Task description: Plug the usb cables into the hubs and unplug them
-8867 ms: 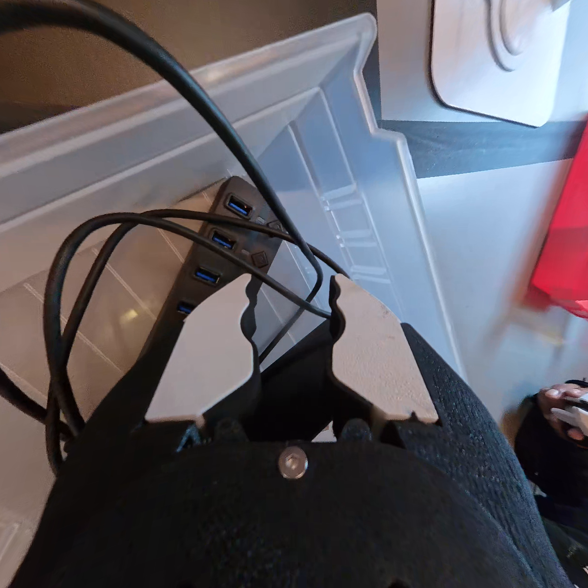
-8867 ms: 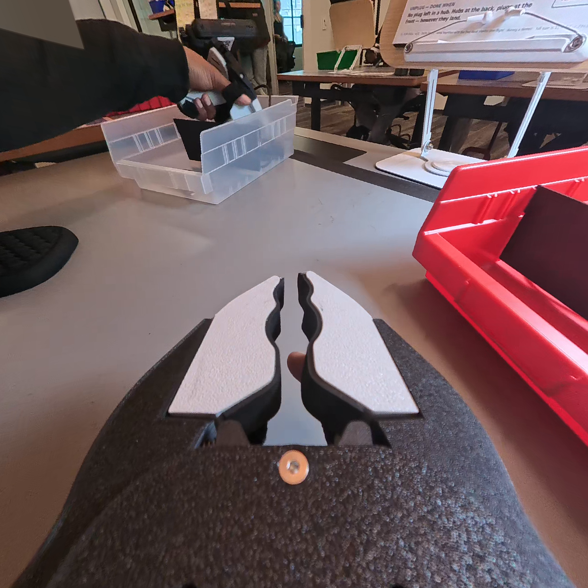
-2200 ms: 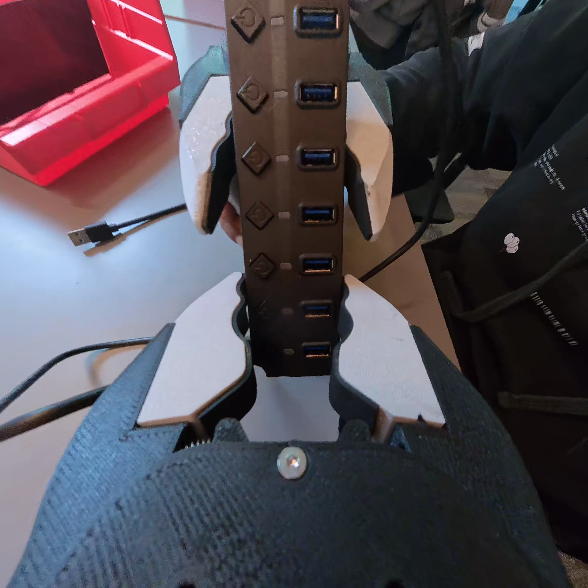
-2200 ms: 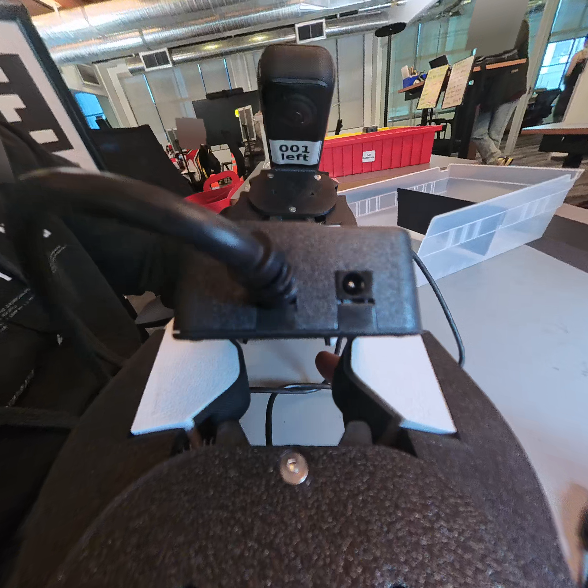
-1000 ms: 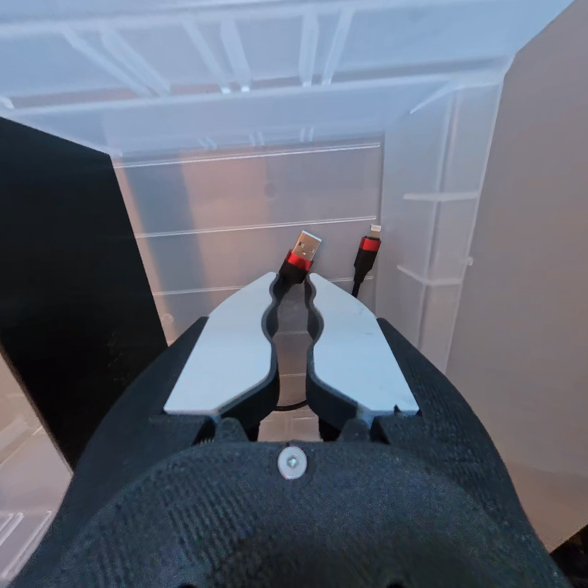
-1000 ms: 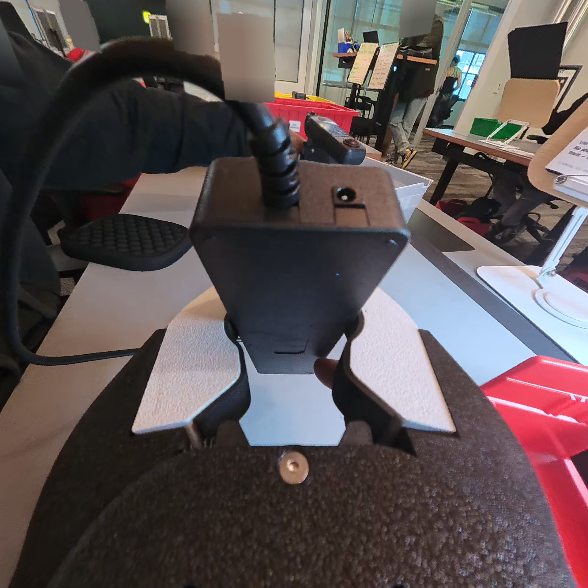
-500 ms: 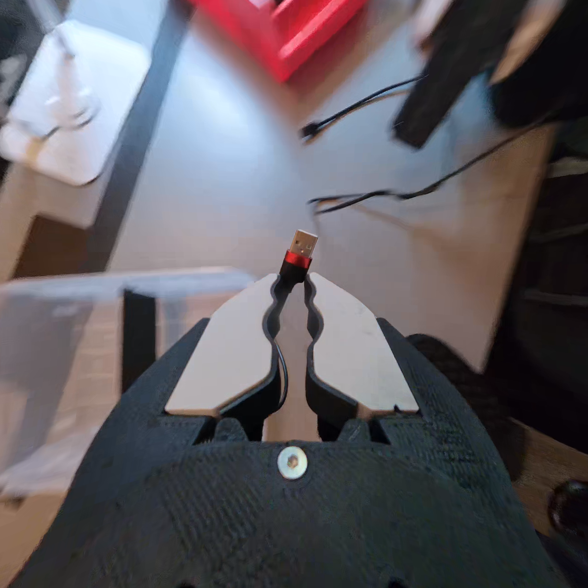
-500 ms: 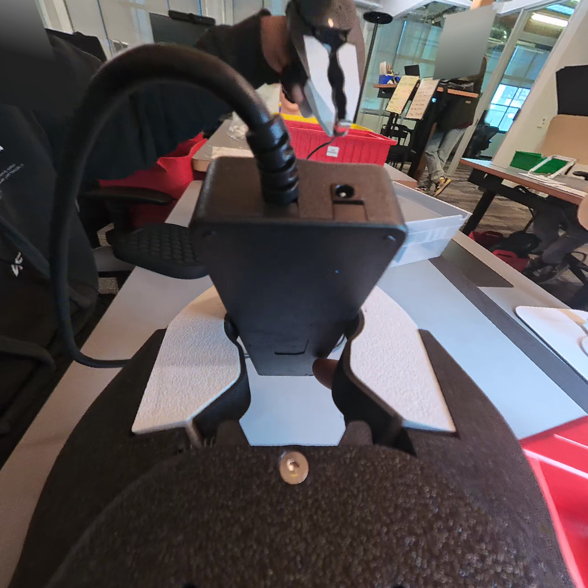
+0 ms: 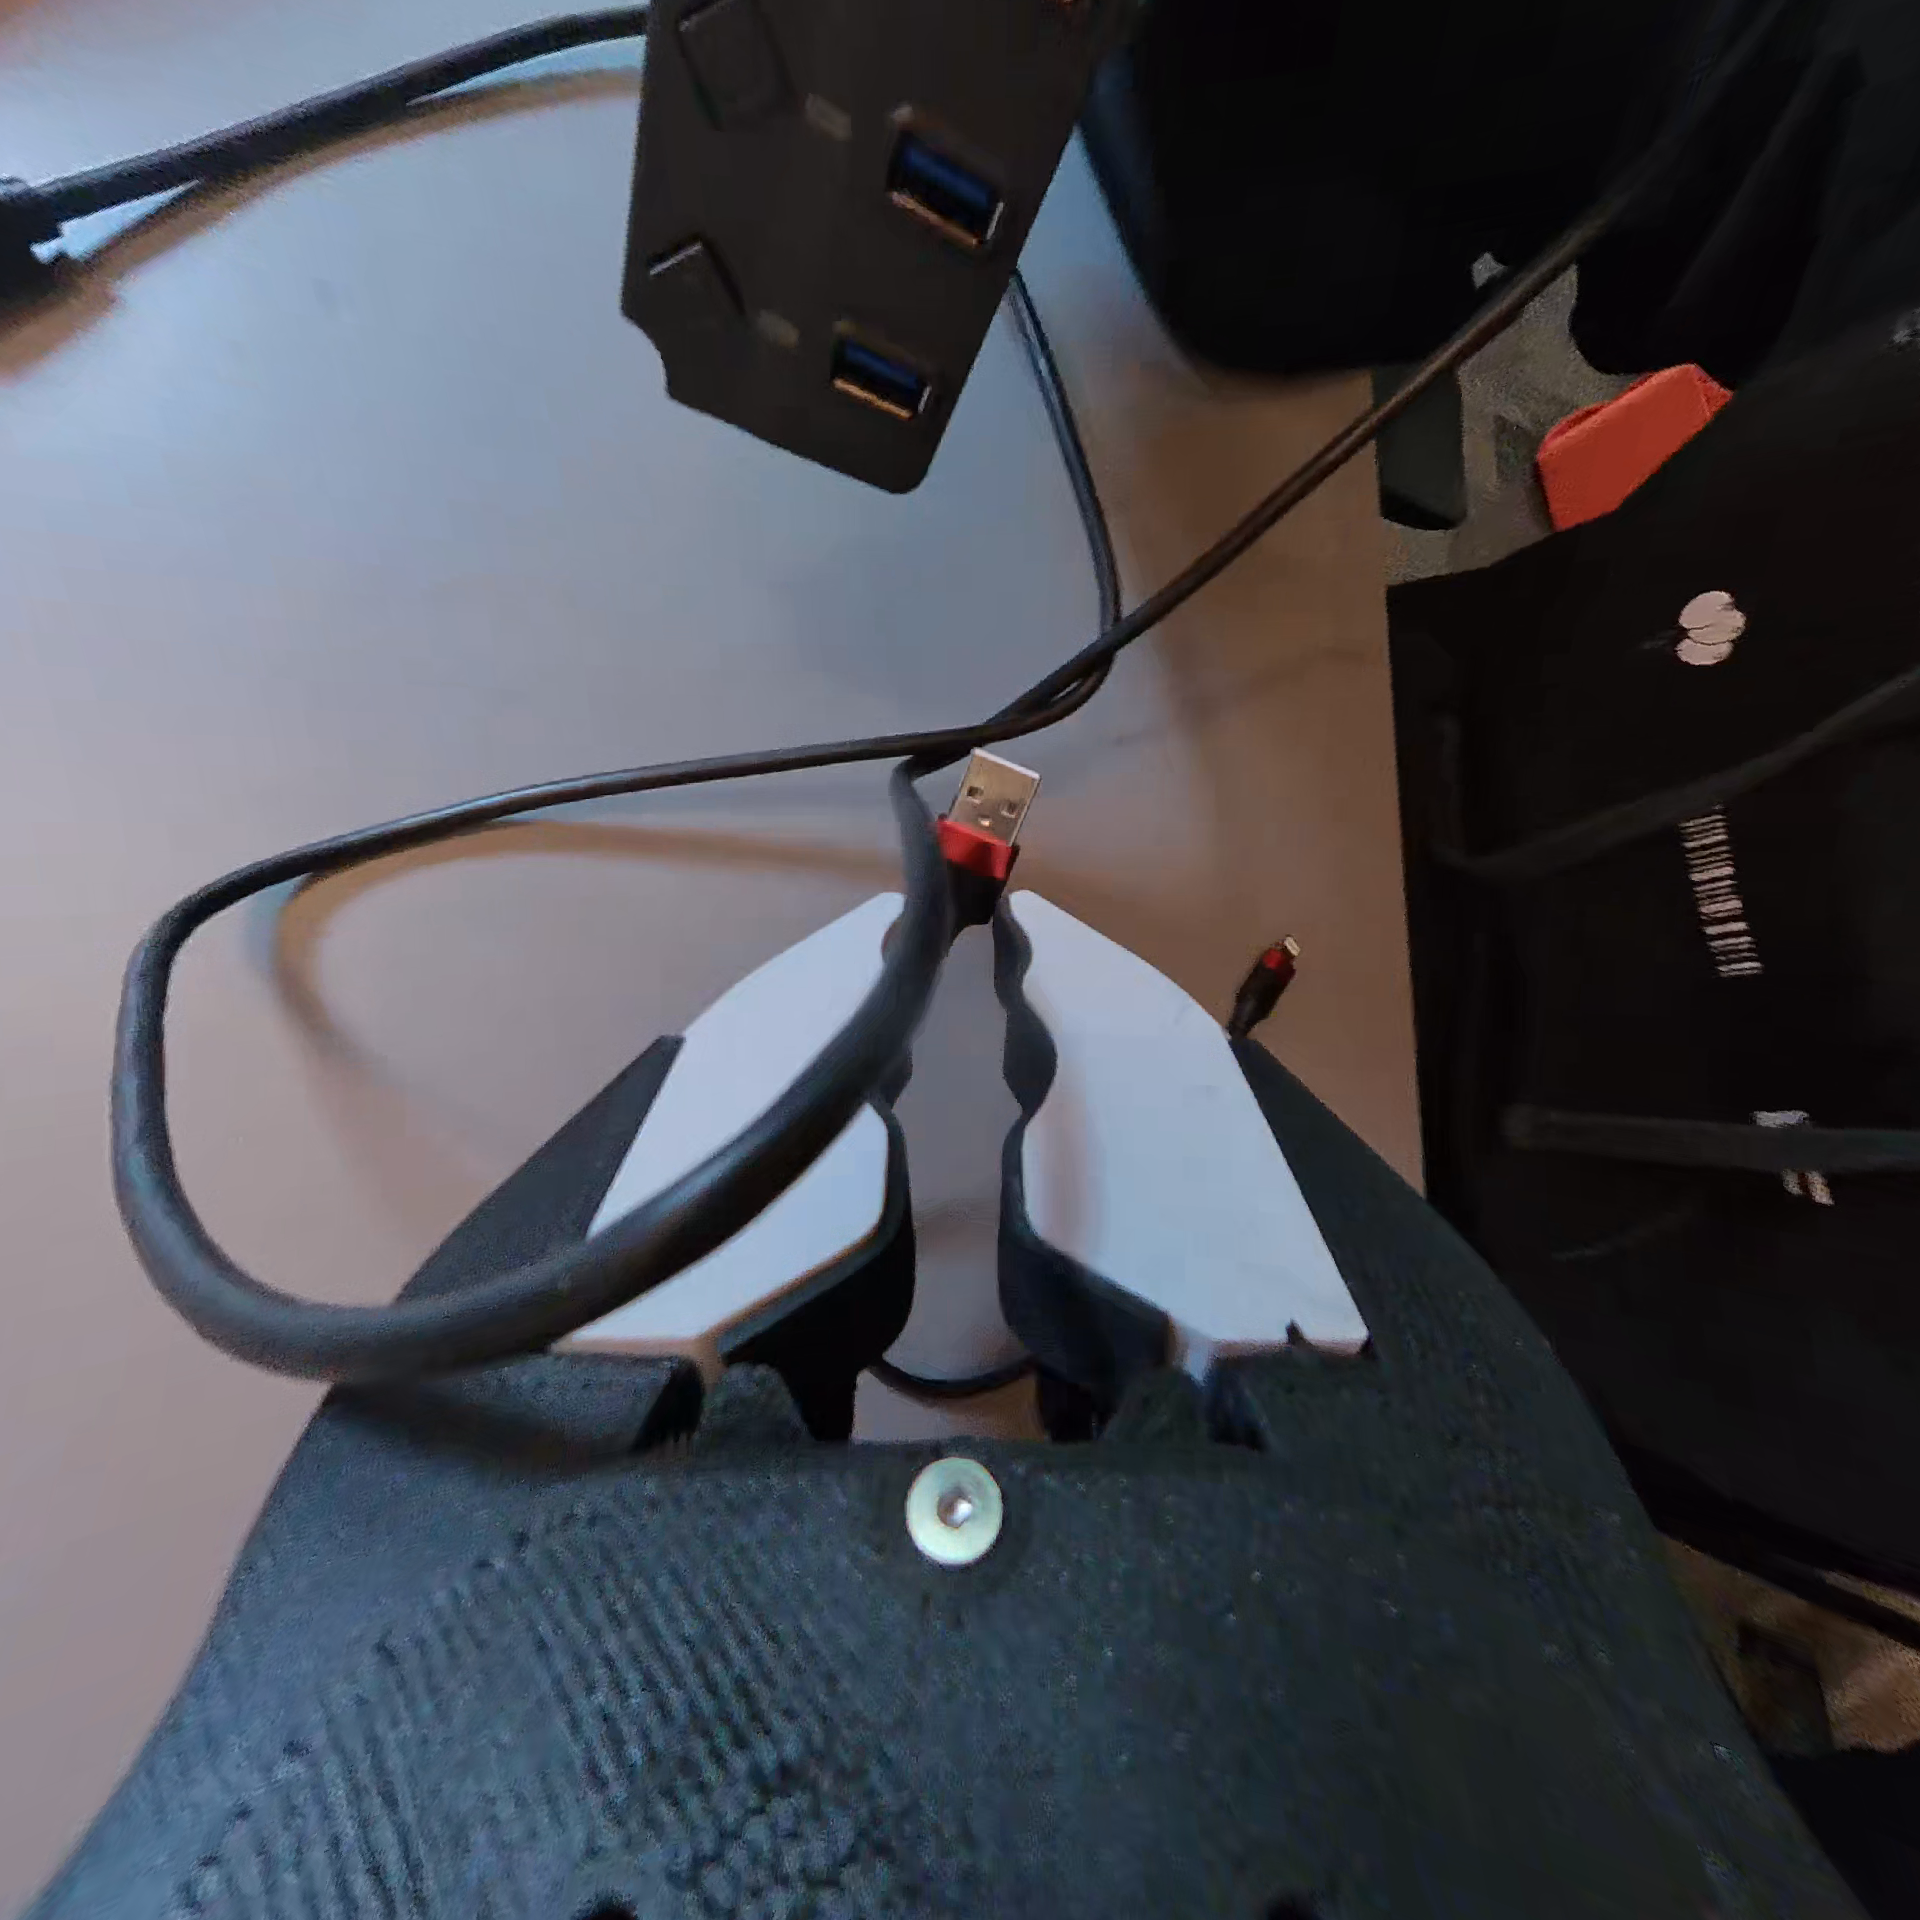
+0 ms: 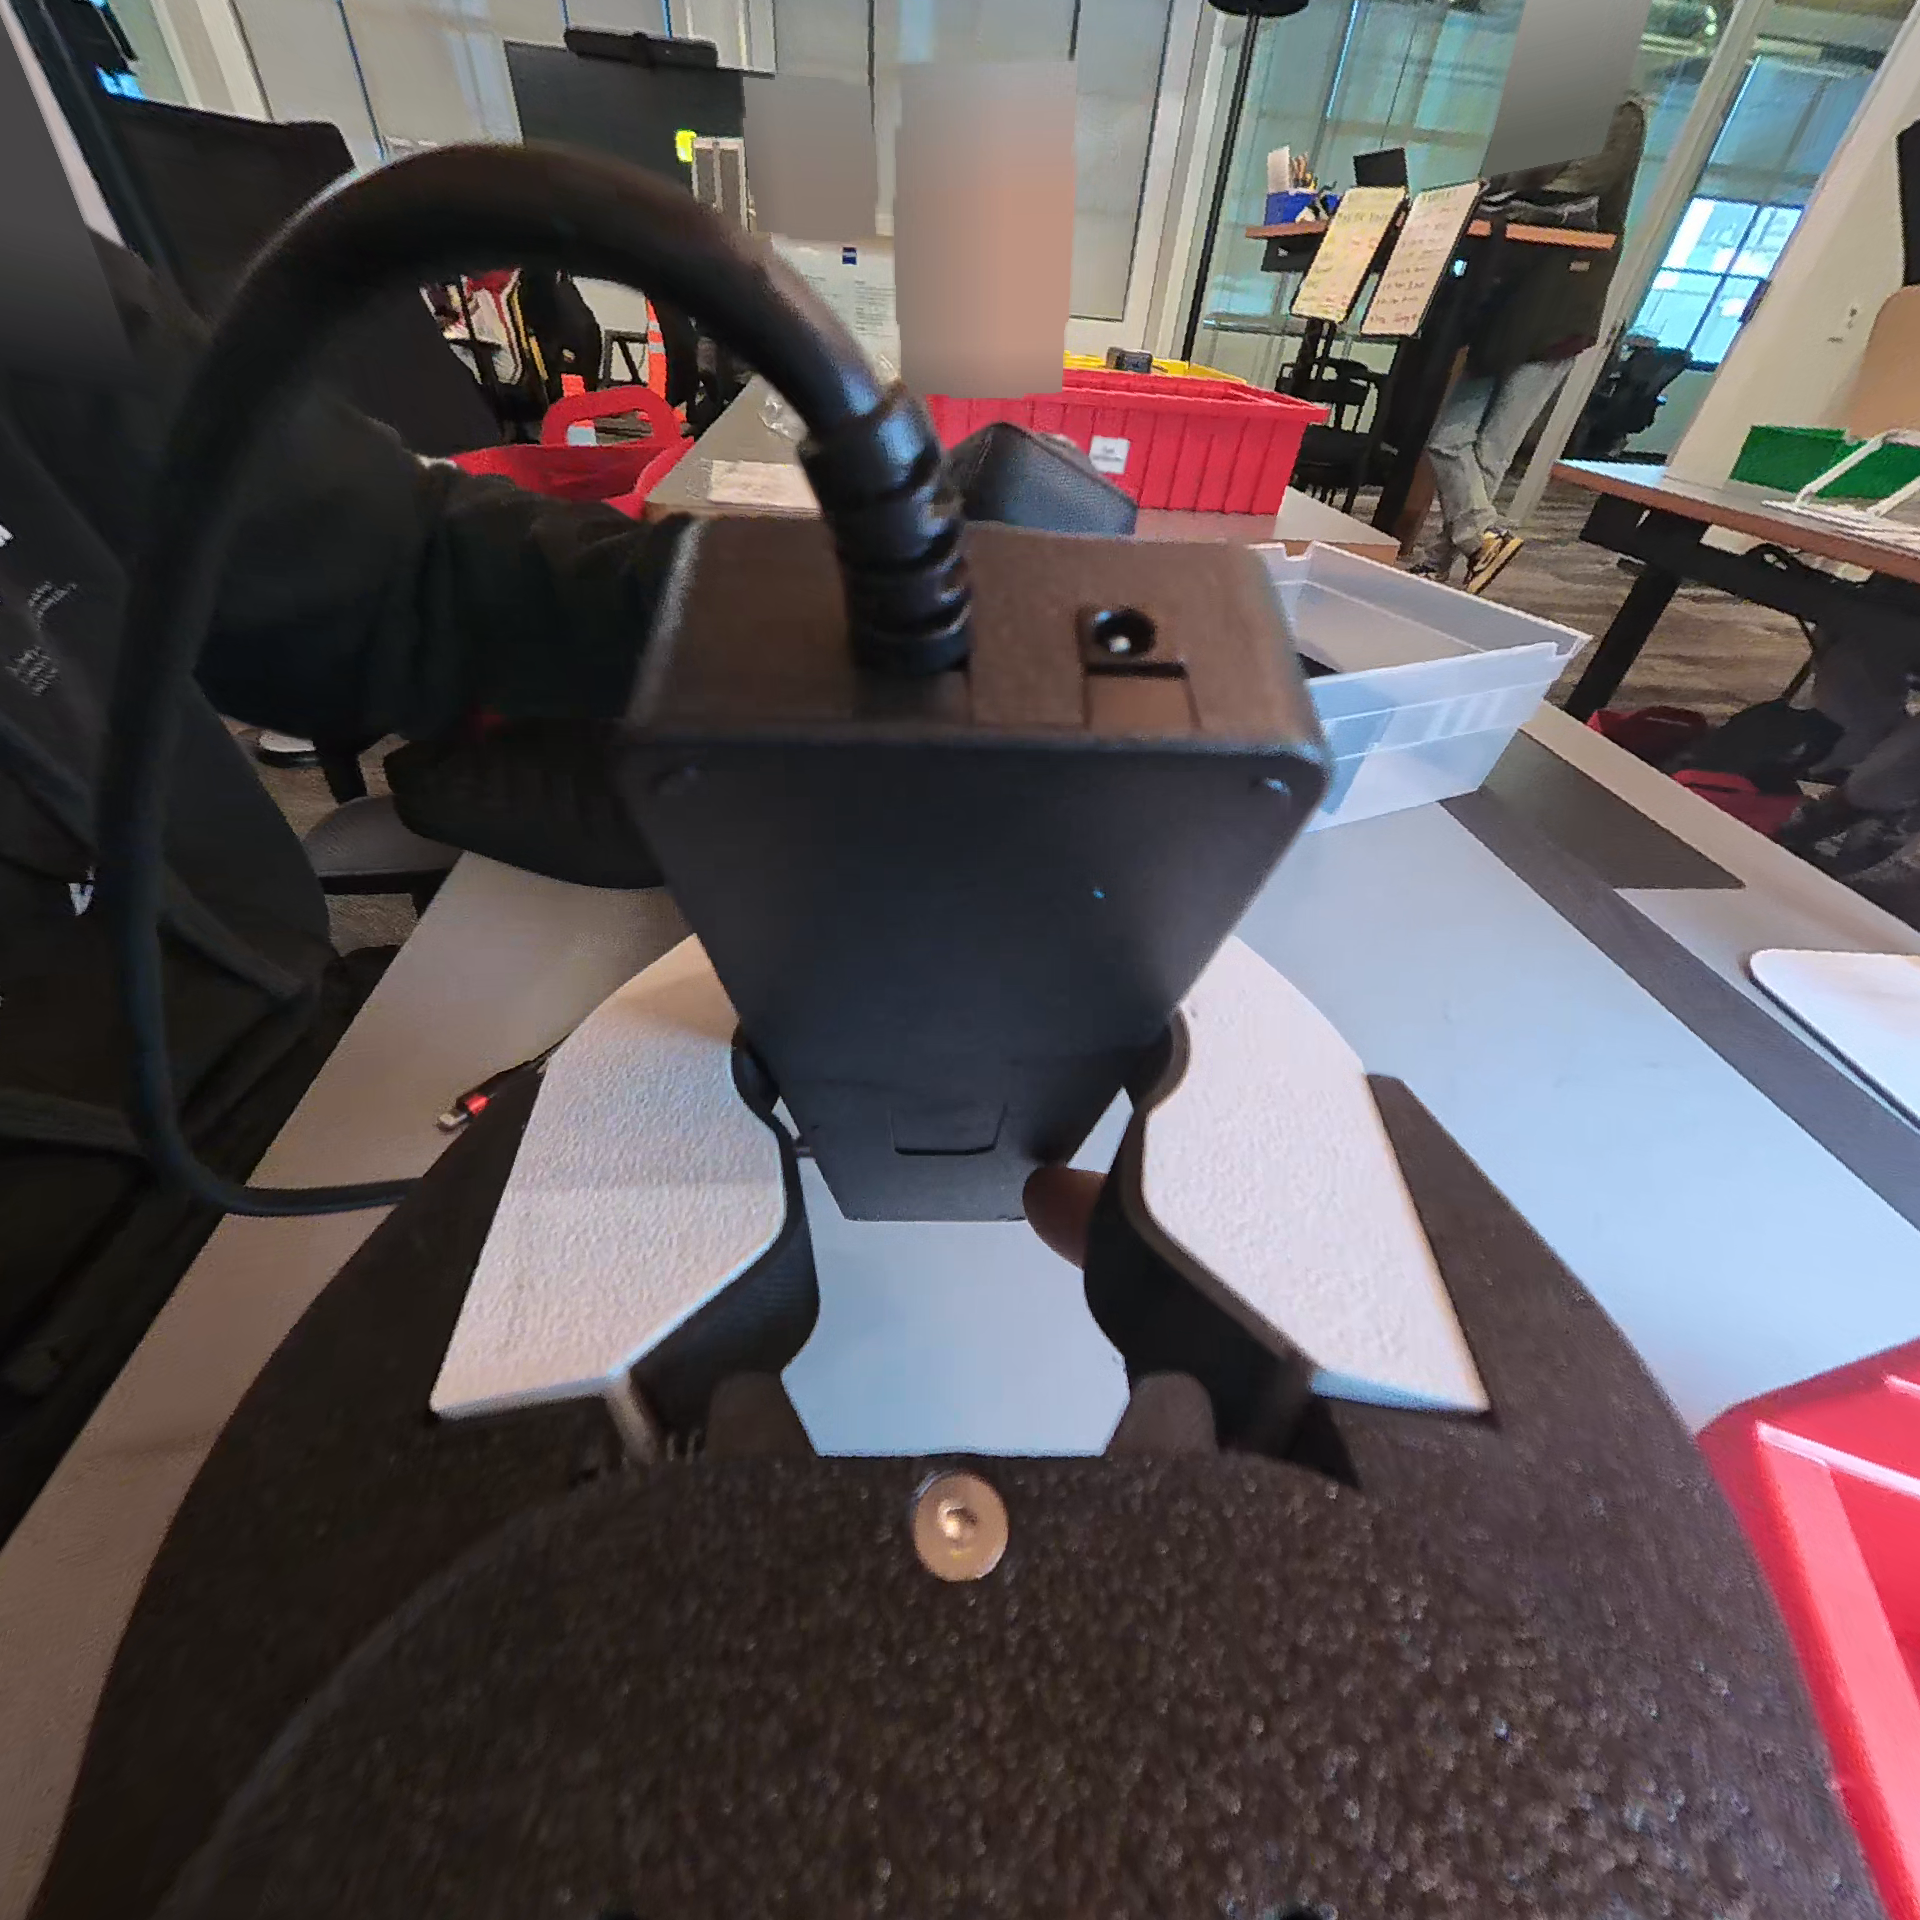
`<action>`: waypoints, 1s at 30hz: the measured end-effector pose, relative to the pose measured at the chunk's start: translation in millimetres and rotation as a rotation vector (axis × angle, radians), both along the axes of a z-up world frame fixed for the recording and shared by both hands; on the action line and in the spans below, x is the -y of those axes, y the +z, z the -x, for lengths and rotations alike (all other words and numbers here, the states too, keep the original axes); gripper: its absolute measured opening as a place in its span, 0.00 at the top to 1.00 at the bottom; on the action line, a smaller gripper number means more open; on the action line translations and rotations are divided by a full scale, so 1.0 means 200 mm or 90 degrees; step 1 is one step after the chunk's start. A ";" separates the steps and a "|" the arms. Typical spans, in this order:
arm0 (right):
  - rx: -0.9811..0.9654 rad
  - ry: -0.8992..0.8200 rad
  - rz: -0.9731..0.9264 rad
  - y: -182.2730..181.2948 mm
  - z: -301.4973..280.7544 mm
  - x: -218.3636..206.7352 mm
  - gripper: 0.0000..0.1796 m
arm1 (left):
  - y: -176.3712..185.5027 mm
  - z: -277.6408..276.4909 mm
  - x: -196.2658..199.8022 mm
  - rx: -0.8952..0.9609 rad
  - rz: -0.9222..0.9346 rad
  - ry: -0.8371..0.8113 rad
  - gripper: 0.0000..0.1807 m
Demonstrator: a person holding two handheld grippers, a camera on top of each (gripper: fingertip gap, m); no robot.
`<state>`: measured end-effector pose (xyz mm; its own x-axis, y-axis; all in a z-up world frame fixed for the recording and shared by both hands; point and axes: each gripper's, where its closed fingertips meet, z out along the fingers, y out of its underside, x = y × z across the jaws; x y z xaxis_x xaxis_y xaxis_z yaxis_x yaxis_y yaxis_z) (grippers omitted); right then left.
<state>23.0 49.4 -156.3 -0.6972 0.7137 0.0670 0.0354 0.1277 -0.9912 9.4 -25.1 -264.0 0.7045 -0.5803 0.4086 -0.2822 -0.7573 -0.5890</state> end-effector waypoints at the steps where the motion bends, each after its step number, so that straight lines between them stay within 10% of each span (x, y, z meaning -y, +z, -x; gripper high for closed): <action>1: 0.002 -0.002 0.000 -0.01 0.00 -0.01 0.64 | -0.02 0.01 -0.01 -0.003 -0.008 0.009 0.93; 22: 0.018 -0.019 -0.004 -0.05 0.03 -0.04 0.64 | -0.20 0.10 0.02 -0.238 -0.139 -0.089 0.97; 30: 0.030 -0.010 -0.047 -0.08 0.01 -0.02 0.64 | 0.04 0.34 0.21 -0.163 -0.082 0.114 0.98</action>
